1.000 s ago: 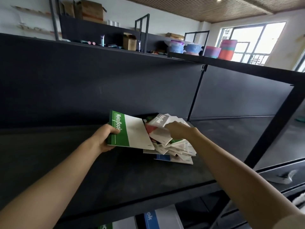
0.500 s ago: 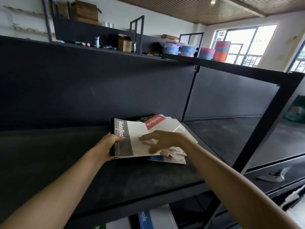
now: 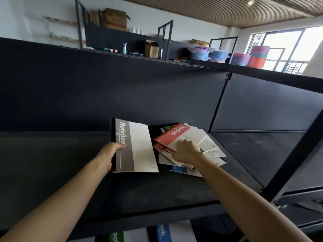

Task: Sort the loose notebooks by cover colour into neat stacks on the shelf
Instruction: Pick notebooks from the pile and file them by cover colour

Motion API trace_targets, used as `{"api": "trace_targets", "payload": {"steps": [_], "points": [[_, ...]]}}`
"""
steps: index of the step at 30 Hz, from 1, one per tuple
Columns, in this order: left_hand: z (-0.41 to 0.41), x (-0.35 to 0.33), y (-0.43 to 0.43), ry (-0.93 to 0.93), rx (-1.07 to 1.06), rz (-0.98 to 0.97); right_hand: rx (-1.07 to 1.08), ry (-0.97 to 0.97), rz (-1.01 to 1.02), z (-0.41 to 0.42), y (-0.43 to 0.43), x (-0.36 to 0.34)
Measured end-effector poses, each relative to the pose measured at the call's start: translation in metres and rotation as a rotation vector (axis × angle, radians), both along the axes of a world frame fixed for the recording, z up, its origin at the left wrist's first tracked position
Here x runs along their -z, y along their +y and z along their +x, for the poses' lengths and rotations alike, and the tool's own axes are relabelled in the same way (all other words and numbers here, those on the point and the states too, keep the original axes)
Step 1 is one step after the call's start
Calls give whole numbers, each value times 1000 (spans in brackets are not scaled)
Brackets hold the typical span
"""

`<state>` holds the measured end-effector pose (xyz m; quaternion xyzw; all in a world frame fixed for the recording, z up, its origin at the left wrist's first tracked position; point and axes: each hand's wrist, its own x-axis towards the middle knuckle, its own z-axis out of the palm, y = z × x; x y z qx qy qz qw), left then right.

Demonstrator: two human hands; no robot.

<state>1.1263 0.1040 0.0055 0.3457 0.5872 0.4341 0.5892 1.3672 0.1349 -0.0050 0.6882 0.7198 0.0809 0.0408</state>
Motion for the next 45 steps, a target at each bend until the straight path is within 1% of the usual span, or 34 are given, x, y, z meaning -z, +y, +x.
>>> {"api": "trace_targets", "payload": {"steps": [3,7,10,12,13,16,17,19,20,21,22,23,24,25,26,27,28,30,31,34,38,41,43,45], "points": [[4,0,-3,7,10,17,56,44,52,-7,3,11],[4,-2,-6,-7,7,4,37,60,91,-8,2,-5],[3,-4,-7,-45,14,0,52,198,165,-8,-2,-22],[7,-5,-7,-115,6,0,-69,231,225,-11,-10,-27],[10,-6,-6,-159,7,8,-174,243,217,-14,-16,-26],[21,-7,-3,-380,16,46,-468,293,48,-19,-36,-17],[24,-6,-3,-381,21,56,-543,337,-7,-19,-40,-13],[29,-4,-5,-247,34,60,-605,447,-39,-14,-38,-8],[30,-2,-5,-173,32,59,-561,483,8,-10,-33,-8],[31,-1,-6,-141,30,56,-467,494,99,-5,-27,-9],[31,-1,-6,-133,27,52,-336,476,198,2,-19,-10],[32,-1,-5,-125,22,46,-172,418,229,14,-8,-10],[33,-1,-5,-114,13,42,-1,347,160,24,0,-10],[33,0,-4,-102,6,45,116,288,39,32,6,-8],[35,2,-4,-98,0,51,167,239,-67,37,8,-5],[35,4,-3,-101,-5,55,154,179,-106,40,6,-4],[36,5,-3,-103,-6,58,97,72,-106,40,4,-5],[37,6,-2,-104,-5,60,-12,-44,-38,35,-1,-11],[38,6,-1,-97,-7,58,-57,-72,-1,32,-2,-12],[37,4,0,-83,-15,62,-107,-151,85,21,0,-11],[30,6,0,-86,-34,70,-137,-219,157,18,7,-17],[25,8,1,-97,-48,70,-32,-192,86,13,0,-33],[24,8,1,-101,-52,64,22,-108,6,4,-6,-41],[24,10,2,-99,-53,64,8,-34,-50,-6,-8,-42]]}}
